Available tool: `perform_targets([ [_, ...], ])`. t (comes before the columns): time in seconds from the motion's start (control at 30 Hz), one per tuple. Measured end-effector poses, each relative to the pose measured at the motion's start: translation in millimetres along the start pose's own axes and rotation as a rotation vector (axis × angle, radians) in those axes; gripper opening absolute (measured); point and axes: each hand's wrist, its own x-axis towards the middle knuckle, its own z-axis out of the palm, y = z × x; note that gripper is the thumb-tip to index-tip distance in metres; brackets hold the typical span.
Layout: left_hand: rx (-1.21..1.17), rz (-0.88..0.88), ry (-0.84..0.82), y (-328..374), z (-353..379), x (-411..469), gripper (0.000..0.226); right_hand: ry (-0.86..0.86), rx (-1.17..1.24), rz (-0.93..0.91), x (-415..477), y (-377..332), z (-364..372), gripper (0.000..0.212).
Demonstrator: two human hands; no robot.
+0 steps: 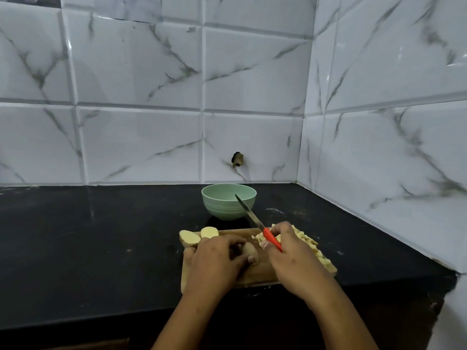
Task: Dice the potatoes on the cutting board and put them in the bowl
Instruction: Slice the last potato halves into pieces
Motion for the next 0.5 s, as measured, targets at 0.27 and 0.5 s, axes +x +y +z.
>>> perform_targets([
  [0.27, 0.035, 0.029, -0.01, -2, 2, -2, 0.035, -0.041, -0.087, 0.045, -22, 4, -2, 0.012],
  [0.5, 0.106, 0.048, 0.0, -2, 2, -6, 0.037, -0.025, -0.219, 0.023, -33, 1, 2, 0.014],
])
